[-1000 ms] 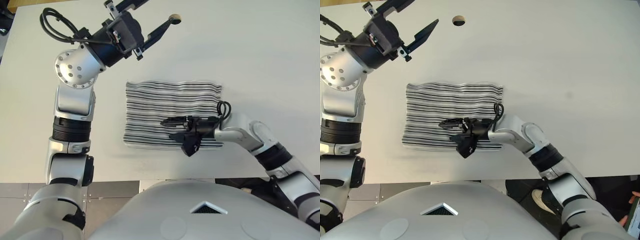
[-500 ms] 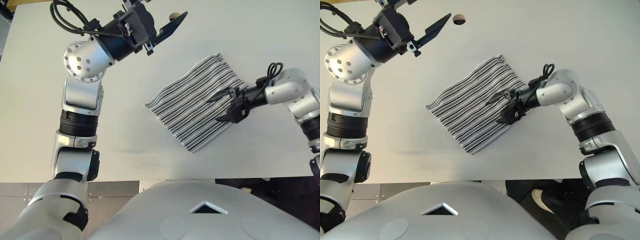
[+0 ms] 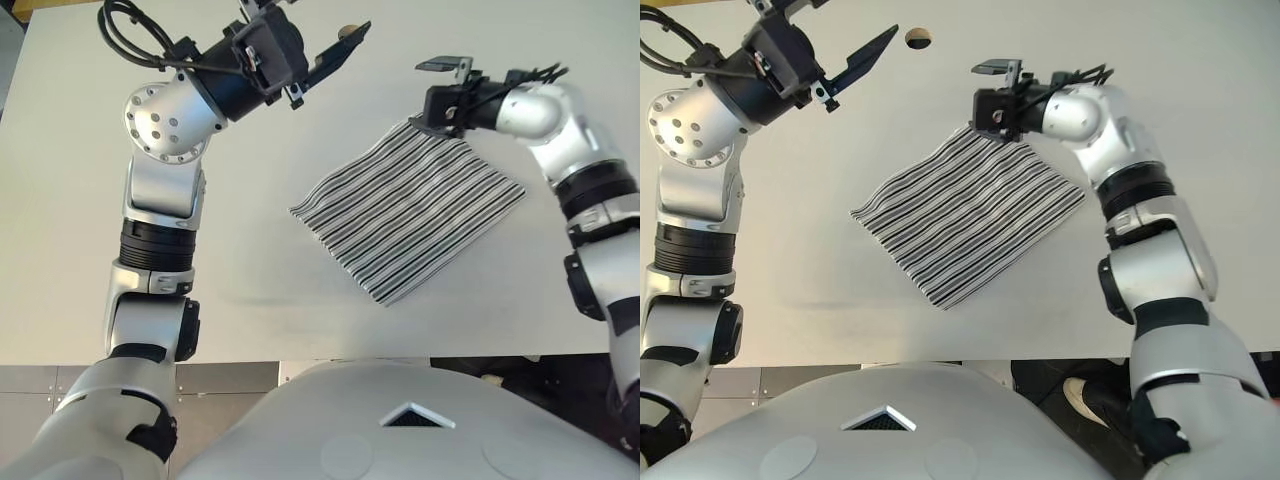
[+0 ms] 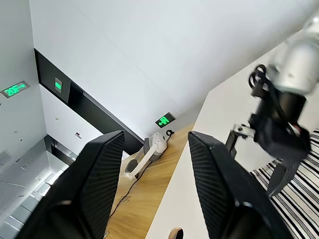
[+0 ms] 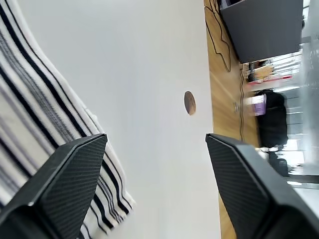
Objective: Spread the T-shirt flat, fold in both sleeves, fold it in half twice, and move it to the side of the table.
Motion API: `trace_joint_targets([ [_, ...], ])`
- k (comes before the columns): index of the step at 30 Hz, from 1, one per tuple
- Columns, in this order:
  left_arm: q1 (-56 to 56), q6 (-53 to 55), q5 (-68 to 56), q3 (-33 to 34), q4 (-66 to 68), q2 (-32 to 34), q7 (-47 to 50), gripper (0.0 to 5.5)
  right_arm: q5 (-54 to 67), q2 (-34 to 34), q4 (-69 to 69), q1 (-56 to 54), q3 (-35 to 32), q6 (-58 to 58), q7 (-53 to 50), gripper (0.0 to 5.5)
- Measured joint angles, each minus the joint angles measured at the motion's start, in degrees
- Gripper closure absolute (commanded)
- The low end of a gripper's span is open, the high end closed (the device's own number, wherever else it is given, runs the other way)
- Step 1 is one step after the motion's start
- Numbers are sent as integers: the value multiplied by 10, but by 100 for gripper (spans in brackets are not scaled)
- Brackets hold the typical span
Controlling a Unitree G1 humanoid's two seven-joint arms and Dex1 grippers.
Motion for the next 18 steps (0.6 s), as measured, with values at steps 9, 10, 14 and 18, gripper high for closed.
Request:
trace_joint_targets([
  [9, -3, -1, -7, -1, 10, 2, -14, 315, -36, 37, 23, 33, 24, -17, -68, 184],
  [10, -4, -1, -8, -1, 11, 0, -17, 315, -40, 48, 19, 34, 30, -15, -75, 184],
  [14, -12, -4, -12, -3, 13, -9, -22, 315, -56, 107, 27, 34, 45, -2, -120, 184],
  [18, -14, -4, -14, -4, 14, -14, -25, 315, -70, 175, 56, 28, 66, -2, -170, 184],
])
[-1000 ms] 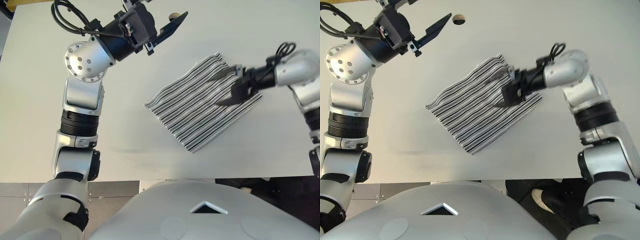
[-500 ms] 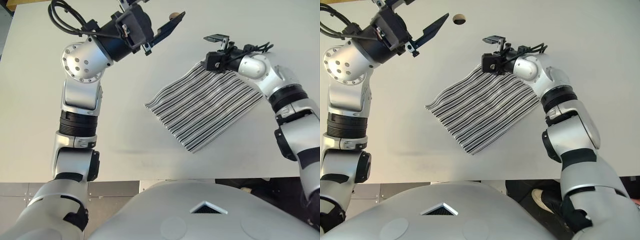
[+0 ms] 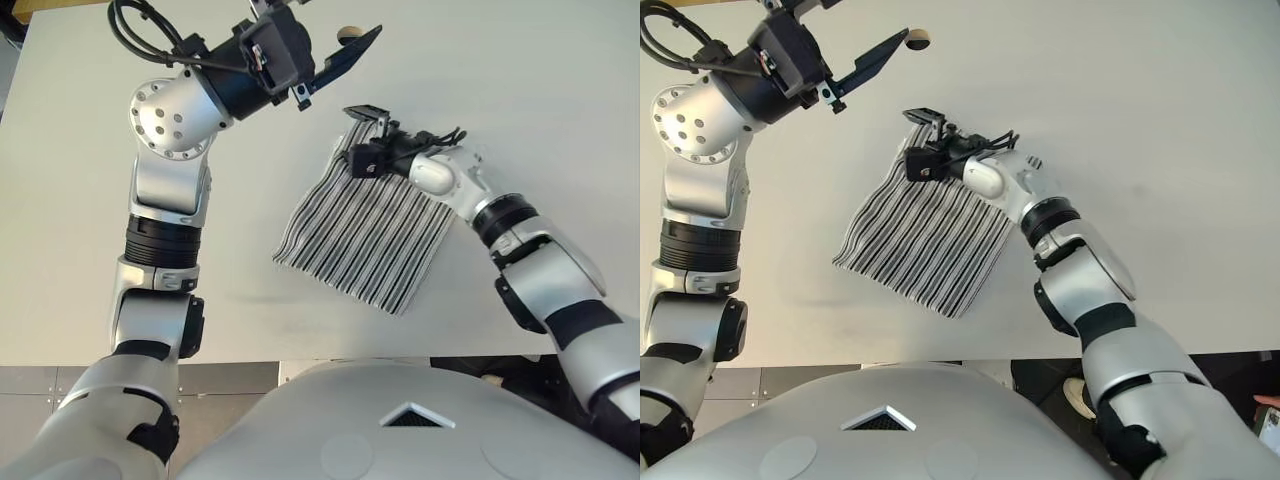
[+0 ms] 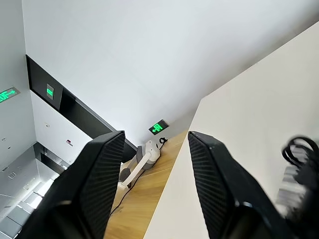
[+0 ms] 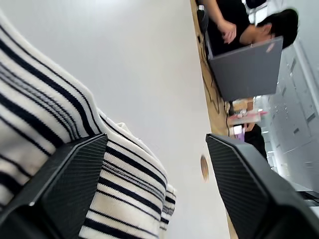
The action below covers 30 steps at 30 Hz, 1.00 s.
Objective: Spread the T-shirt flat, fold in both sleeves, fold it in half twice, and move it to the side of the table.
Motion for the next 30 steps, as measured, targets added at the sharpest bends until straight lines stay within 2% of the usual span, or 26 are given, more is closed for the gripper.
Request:
trace_joint_targets([
  [5, 0, 1, -3, 2, -4, 1, 0, 315, -15, 72, 17, 7, 37, -40, -15, 184],
  [8, 1, 1, -3, 4, -14, 2, 1, 315, -16, 91, 19, 13, 46, -58, -13, 184],
  [17, 16, 3, -1, 11, -26, 8, 10, 315, 12, 90, 24, 7, 16, -76, 30, 184],
  [21, 30, 7, -2, 23, -61, 26, 10, 315, 85, 54, 1, -39, -59, -68, 80, 184],
  [24, 58, 22, -7, 32, -117, 51, 2, 315, 192, 28, -81, -46, -125, -50, 179, 184],
  [26, 98, 31, -17, 37, -168, 73, -9, 315, 284, -4, -188, -25, -158, 3, 276, 184],
  [30, 224, 20, -20, 56, -213, 154, -63, 315, 377, -162, -380, 99, -188, 39, 429, 184],
])
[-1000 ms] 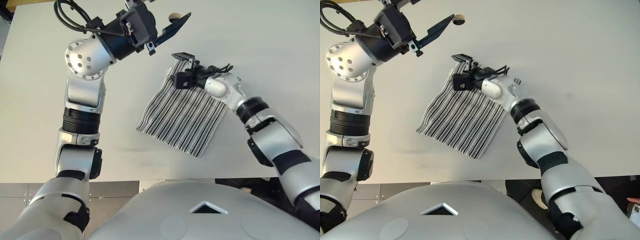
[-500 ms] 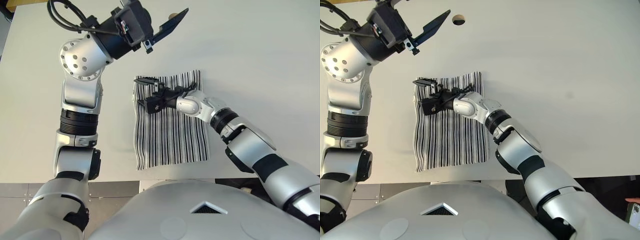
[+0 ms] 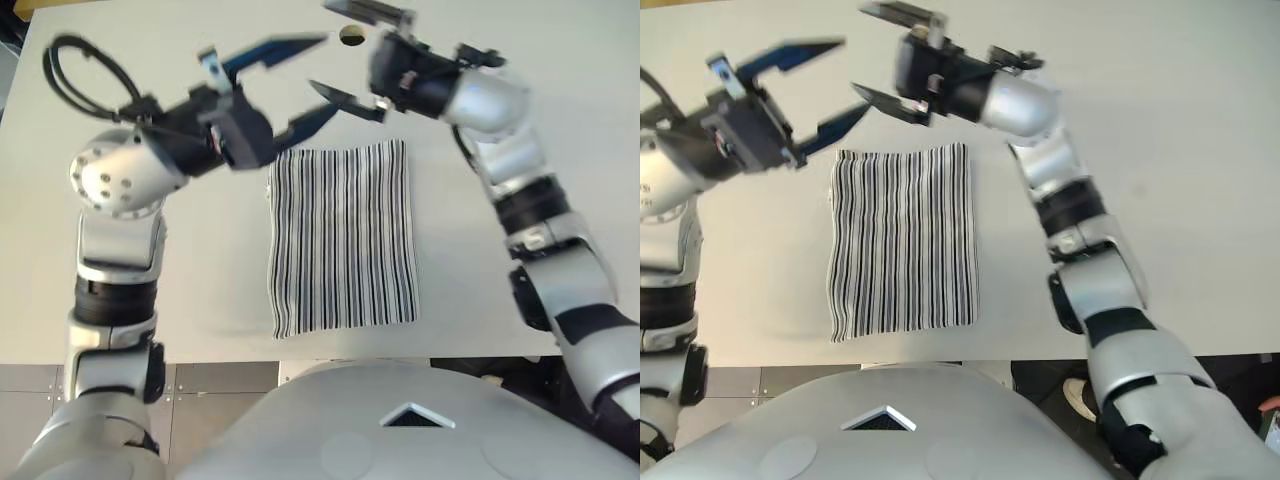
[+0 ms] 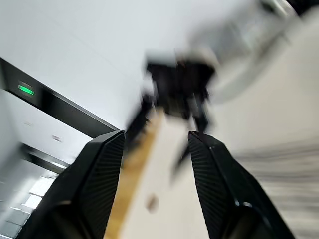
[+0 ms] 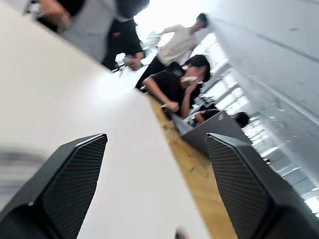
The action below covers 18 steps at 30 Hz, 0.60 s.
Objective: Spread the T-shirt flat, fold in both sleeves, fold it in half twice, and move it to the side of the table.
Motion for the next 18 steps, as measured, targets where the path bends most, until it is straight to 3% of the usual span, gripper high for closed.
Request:
trace_joint_targets([
  [3, 105, -76, 25, 24, 10, 84, -54, 315, 41, -142, -87, 145, -27, 0, 94, 184],
  [9, 172, -202, 75, 53, 97, 178, -91, 315, 133, -250, -190, 285, -77, -7, 187, 184],
  [18, 283, -291, 175, 44, 143, 195, -53, 315, 118, -261, -214, 355, -65, -54, 230, 184],
])
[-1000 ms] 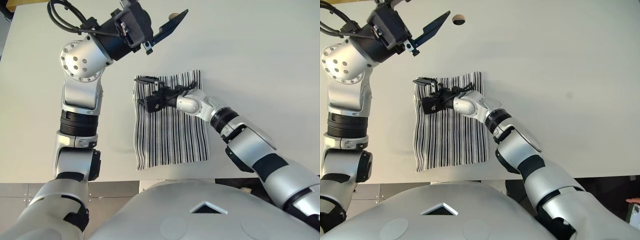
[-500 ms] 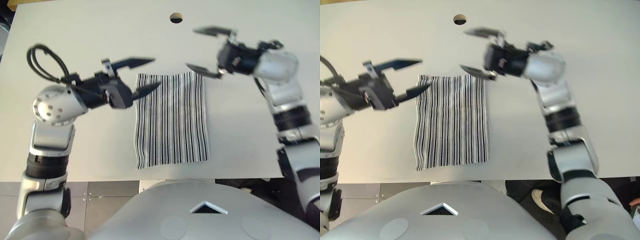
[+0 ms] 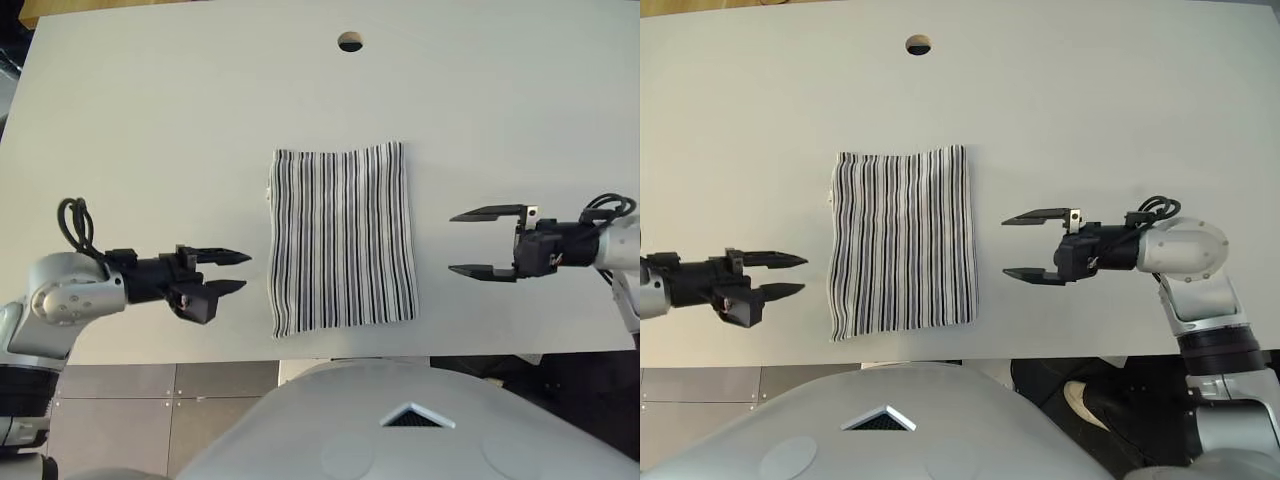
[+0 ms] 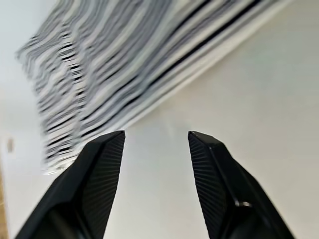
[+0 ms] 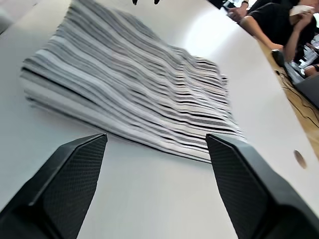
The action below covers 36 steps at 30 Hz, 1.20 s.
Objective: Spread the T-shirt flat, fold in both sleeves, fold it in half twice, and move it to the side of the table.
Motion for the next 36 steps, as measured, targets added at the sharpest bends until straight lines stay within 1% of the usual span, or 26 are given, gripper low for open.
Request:
trace_joint_targets([
  [5, 15, -12, 25, -18, -3, -1, 27, 315, -56, 1, 45, 3, 11, -56, -5, 184],
  [13, 34, -12, 40, -39, -25, -1, 68, 315, -98, 20, 105, -14, 30, -111, -29, 184],
  [19, -21, -22, 64, -87, -19, -33, 92, 315, -111, 24, 122, -25, 47, -128, -46, 184],
  [24, -38, -21, 85, -104, -21, -42, 114, 315, -111, 26, 136, -39, 59, -139, -48, 184],
  [29, -42, -20, 95, -118, -21, -43, 127, 400, -108, 28, 141, -47, 72, -147, -47, 179],
  [30, -41, -19, 96, -121, -20, -43, 128, 407, -109, 28, 139, -47, 74, -158, -48, 179],
  [33, -43, -22, 100, -126, -15, -42, 130, 470, -108, 32, 121, -32, 94, -189, -52, 179],
  [34, -43, -23, 103, -128, -14, -42, 133, 472, -109, 37, 117, -26, 97, -200, -59, 179],
  [36, -42, -23, 106, -132, -13, -40, 136, 500, -115, 45, 111, -23, 106, -227, -74, 179],
])
